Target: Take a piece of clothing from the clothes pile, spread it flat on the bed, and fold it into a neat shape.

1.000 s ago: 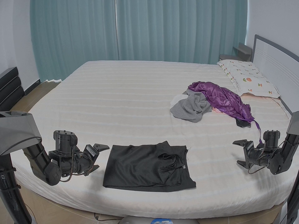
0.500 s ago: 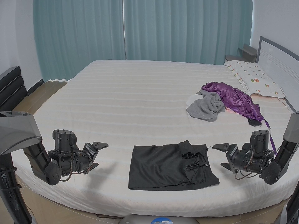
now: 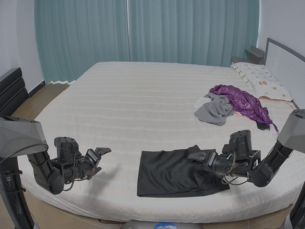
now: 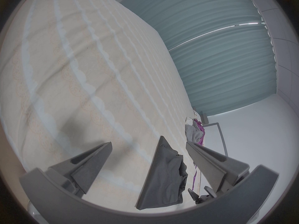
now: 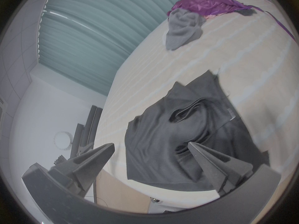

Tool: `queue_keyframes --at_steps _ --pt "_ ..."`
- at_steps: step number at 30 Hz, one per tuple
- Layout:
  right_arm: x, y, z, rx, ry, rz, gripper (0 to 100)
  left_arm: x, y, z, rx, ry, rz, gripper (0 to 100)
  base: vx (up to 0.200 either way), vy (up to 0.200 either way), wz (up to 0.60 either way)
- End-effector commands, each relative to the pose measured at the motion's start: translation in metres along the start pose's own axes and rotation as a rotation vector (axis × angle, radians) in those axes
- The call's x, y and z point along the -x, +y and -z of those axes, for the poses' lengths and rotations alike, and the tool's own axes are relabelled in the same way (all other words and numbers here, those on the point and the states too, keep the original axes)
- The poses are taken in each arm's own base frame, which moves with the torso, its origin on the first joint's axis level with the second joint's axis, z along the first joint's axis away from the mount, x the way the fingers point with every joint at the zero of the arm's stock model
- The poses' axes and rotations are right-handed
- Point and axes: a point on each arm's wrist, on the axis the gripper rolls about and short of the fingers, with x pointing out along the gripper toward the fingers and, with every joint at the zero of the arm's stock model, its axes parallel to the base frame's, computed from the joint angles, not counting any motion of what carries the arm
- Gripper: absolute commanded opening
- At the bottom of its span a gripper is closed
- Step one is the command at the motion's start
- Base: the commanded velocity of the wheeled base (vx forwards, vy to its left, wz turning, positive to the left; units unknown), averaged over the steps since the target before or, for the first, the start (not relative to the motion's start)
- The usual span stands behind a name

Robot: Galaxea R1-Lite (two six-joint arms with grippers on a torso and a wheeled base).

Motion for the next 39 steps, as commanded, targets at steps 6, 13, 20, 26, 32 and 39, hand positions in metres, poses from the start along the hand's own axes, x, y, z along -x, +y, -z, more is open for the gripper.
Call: queue_keyframes --at_steps 6,13,20,26,32,39 --pt "-0.046 0.024 0.027 0.044 0.109 -0.001 100 -0.001 0.005 0.002 0.003 0.005 -0.012 100 0.000 0.000 0.00" --pt "-0.052 0.001 0.023 0.022 0.063 0.116 100 -0.001 0.005 0.002 0.002 0.005 -0.012 100 0.000 0.000 0.00" --pt "-0.011 -0.013 0.001 -0.017 -0.014 0.184 100 -0.001 0.006 0.003 0.001 0.006 -0.015 100 0.000 0.000 0.00" --pt "0.022 -0.042 -0.009 -0.025 -0.043 0.271 100 -0.001 0.006 0.003 0.001 0.006 -0.015 100 0.000 0.000 0.00" --pt "0.037 -0.041 -0.016 -0.033 -0.080 0.250 100 -0.001 0.006 0.003 0.001 0.006 -0.015 100 0.000 0.000 0.00" --pt "0.028 -0.006 -0.026 0.011 -0.114 0.131 100 -0.002 0.006 0.002 0.000 0.005 -0.013 100 0.000 0.000 0.00"
